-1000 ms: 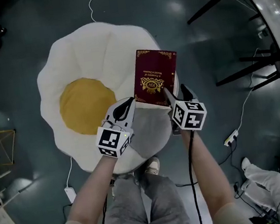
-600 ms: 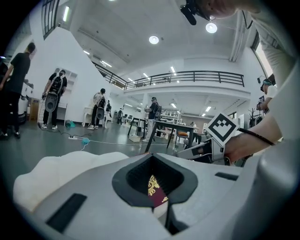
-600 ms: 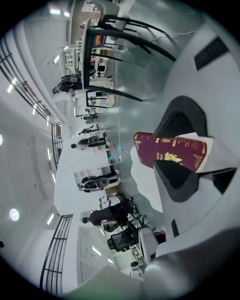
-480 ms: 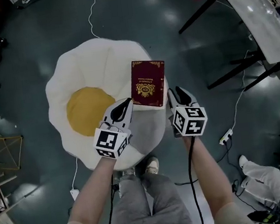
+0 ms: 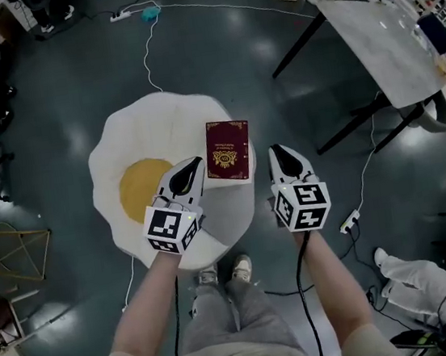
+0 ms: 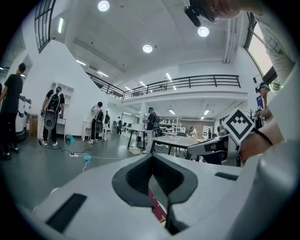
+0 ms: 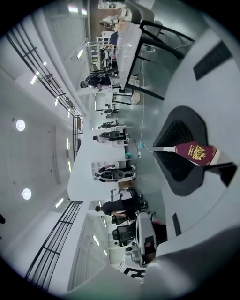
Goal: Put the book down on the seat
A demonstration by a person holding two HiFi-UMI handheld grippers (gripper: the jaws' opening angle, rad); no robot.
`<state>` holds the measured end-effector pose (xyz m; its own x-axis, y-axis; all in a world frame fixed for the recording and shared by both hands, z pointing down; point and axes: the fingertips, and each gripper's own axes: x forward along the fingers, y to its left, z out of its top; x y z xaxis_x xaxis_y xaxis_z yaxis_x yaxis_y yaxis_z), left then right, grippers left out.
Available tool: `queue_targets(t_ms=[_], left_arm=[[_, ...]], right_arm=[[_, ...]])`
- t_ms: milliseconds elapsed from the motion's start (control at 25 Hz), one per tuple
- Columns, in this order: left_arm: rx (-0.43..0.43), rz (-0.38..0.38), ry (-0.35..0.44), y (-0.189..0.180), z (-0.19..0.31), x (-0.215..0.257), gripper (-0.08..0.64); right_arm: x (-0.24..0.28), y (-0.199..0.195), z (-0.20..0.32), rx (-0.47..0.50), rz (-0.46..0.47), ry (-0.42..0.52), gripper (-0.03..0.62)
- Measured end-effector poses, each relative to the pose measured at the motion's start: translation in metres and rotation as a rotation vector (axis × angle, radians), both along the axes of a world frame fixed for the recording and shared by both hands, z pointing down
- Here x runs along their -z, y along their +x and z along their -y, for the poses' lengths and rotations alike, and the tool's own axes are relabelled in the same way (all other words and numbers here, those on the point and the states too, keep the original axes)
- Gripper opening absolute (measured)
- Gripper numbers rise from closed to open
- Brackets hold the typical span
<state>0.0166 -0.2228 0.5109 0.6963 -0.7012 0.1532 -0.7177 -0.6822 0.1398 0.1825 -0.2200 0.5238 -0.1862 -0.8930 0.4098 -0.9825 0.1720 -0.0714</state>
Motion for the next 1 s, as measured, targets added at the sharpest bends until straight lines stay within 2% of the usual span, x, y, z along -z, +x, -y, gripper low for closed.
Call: queue_targets(t_ms=[240, 440, 720, 1000], left_arm=[[-0.003, -0.007, 0.037, -0.007, -0.016, 0.080, 0.005], [0.012, -0.012, 0.054, -0.018, -0.022, 0.144, 0.005], [0.004, -0.028, 0.115, -0.032, -0.042, 0.231, 0.005], [-0.009, -0.054, 0.151, -0.048, -0.072, 0.306, 0.005]], right_arm=[[0.089, -0.005, -0.022, 0.000, 0.017, 0.072, 0.023], [0.165, -0.010, -0.046, 0.011, -0.012, 0.127, 0.017], [0.270, -0.027, -0.078, 0.112, -0.028, 0.244, 0.008], [0.359, -0.036, -0.115, 0.139, -0.020, 0.384, 0.006]])
